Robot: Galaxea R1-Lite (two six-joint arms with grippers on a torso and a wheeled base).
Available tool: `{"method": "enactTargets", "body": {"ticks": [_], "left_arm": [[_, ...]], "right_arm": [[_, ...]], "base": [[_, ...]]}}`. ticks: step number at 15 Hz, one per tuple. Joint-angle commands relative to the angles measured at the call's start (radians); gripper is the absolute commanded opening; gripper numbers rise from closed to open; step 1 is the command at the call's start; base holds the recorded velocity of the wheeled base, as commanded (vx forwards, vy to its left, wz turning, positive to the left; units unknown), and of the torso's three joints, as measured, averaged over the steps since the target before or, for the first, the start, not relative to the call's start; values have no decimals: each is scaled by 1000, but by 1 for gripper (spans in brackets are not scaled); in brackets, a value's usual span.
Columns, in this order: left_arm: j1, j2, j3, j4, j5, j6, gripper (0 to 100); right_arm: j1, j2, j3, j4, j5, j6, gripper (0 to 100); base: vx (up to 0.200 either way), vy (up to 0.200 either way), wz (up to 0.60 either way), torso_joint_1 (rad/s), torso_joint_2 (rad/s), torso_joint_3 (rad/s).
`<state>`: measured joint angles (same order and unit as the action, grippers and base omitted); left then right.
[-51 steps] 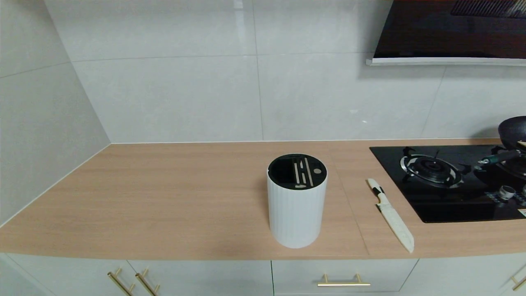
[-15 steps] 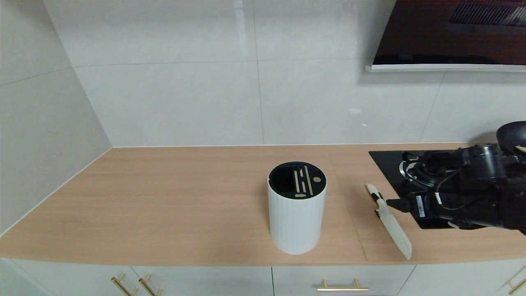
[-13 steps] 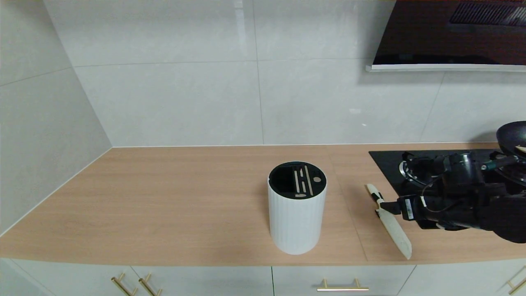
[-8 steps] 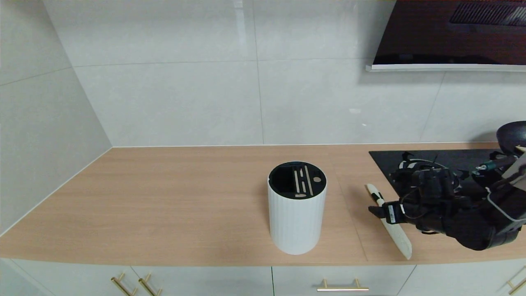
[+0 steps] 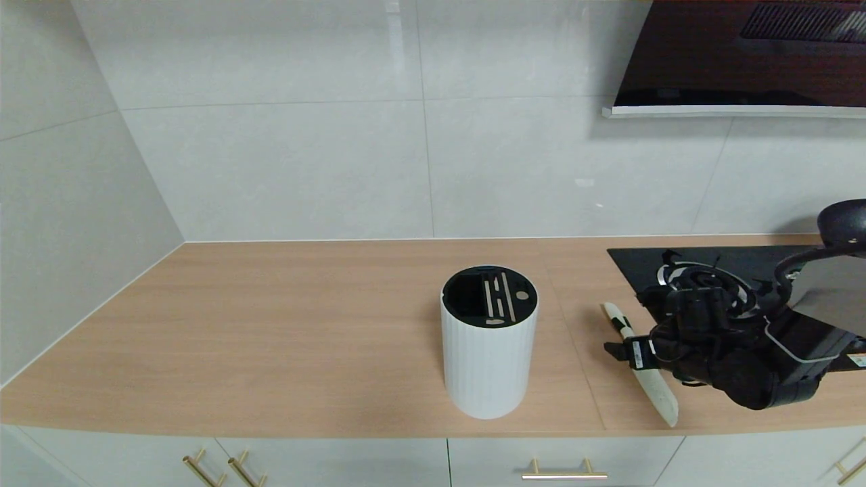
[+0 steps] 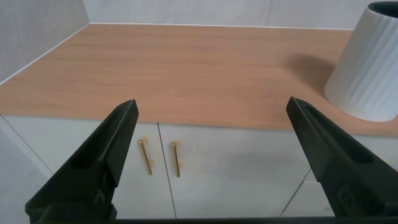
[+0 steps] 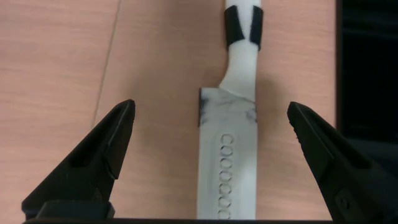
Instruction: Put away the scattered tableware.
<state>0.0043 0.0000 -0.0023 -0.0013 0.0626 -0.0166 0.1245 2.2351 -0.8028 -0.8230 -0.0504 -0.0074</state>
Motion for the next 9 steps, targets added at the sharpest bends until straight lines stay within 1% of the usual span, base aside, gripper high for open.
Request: {"method": "enactTargets", "body": {"ticks": [1,9], "left_arm": [[0,0,-1,0,0,0,100],[0,0,-1,0,0,0,100]], "right_arm": [[-17,26,-7,-4,0,0,100],[-22,97,-53,-22,1,-2,100]], "base": [[0,0,0,0,0,0],[0,0,0,0,0,0]]}}
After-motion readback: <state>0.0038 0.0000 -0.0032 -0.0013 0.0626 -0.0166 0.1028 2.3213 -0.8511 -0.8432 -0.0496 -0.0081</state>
